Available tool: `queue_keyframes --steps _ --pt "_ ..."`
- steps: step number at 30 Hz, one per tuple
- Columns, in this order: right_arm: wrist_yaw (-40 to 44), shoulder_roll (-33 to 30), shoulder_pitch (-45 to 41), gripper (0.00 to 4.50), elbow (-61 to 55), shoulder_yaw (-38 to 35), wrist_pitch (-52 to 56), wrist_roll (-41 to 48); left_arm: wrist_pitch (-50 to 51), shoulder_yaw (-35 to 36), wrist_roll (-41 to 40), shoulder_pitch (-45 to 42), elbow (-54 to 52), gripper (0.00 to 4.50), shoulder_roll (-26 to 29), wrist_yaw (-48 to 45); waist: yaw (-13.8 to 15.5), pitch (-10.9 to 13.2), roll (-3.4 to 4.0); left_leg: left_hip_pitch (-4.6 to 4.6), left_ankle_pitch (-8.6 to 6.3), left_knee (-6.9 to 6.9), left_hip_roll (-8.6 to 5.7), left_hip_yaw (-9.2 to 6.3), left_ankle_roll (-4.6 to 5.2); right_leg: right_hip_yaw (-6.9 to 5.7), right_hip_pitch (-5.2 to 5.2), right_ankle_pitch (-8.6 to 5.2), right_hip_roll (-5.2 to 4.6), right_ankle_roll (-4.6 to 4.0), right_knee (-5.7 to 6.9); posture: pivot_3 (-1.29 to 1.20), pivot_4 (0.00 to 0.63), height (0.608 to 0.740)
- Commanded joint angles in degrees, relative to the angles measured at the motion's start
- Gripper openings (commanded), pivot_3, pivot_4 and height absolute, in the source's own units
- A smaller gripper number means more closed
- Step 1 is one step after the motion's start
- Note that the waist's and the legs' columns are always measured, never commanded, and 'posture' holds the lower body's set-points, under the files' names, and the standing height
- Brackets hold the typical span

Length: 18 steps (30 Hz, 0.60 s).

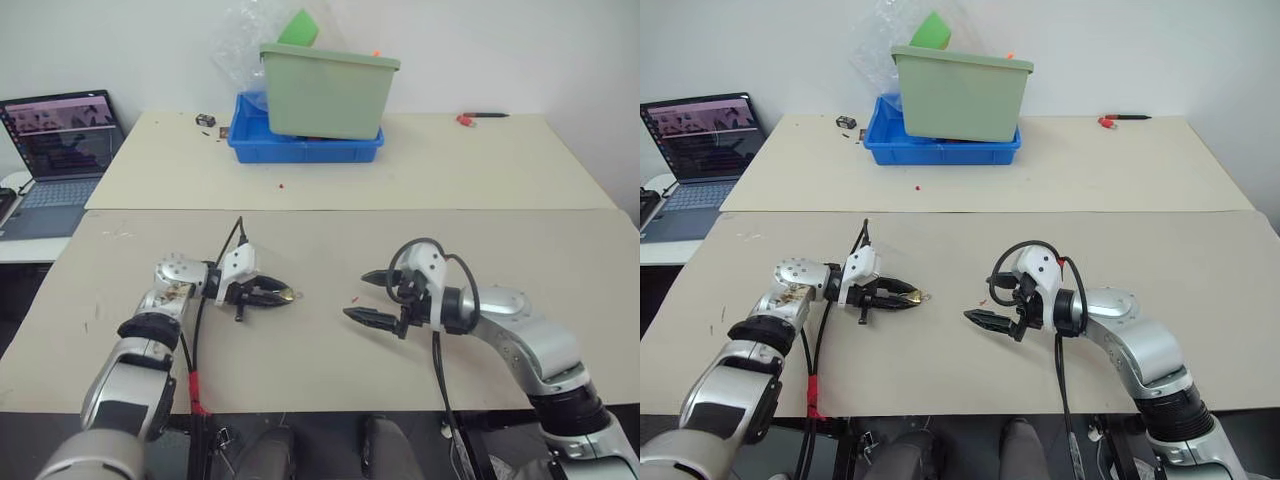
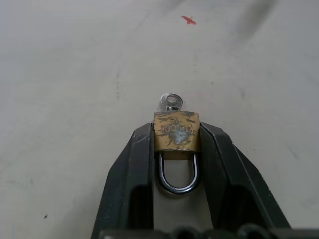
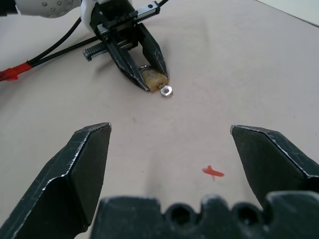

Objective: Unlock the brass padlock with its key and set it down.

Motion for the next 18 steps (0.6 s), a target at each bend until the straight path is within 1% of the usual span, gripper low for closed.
queue_keyframes --steps 1,3,5,8,10,13,18 --pt "-1.39 0.22 -2.35 4.5 -0.3 -1.69 0.97 0.08 0.39 2.91 1.86 5.66 -19.08 0.81 -2.26 14.78 0.1 0.01 -0.02 -0.06 0.02 0.0 0.0 0.0 -0.04 0.0 -0.06 0.01 0.01 0.01 -0.01 0.0 0.15 0.74" --pt "-2.13 0.35 -3.26 4.5 -0.4 -3.49 3.02 1.9 -7.53 3.39 8.25 8.97 -26.34 0.81 -2.07 23.2 0.26 0.01 -0.02 -0.23 0.21 0.01 -0.01 0.0 -0.36 0.03 -0.24 0.03 0.0 -0.01 0.0 0.0 0.15 0.74" --pt "-3.13 0.36 -4.67 4.5 0.07 -5.39 5.72 3.66 -13.89 3.76 13.67 11.96 -32.35 0.81 -1.64 29.56 0.34 0.01 -0.01 -0.28 0.24 0.0 0.05 0.0 -0.42 0.02 -0.3 0.08 0.04 -0.1 -0.01 0.0 0.15 0.74" --pt "-5.17 0.03 -7.22 4.5 2.13 -8.1 13.27 6.49 -21.04 3.18 23.39 15.55 -37.01 0.81 0.32 37.6 0.5 0.0 0.0 -0.24 0.21 -0.05 0.09 0.09 -0.39 0.11 -0.29 0.13 0.04 -0.15 -0.06 0.0 0.15 0.74" --pt "-5.97 -0.19 -8.59 4.5 3.31 -9.39 17.59 8.12 -23.46 2.49 28.95 17.27 -38.92 0.81 1.77 41.48 0.67 -0.01 0.01 -0.14 0.09 -0.09 0.1 0.12 -0.18 0.13 -0.25 0.13 0.06 -0.16 -0.05 0.0 0.15 0.74" --pt "-5.62 -1.02 -9.65 4.5 3.48 -9.35 20.5 9.17 -23.84 1.3 32.57 18.41 -40.88 0.81 3.13 43.76 1.1 -0.01 0.02 -0.1 0.06 -0.14 0.13 0.13 -0.12 0.13 -0.25 0.15 0.12 -0.19 -0.03 0.0 0.15 0.74" --pt "-4.61 -1.03 -11.17 4.5 2.91 -7.22 22.98 10.04 -24.45 -0.2 32.68 17.76 -40.81 0.81 4.54 45.23 1.36 -0.01 0.02 -0.13 0.05 -0.13 0.13 0.16 -0.11 0.12 -0.26 0.15 0.14 -0.18 -0.05 0.0 0.15 0.74"
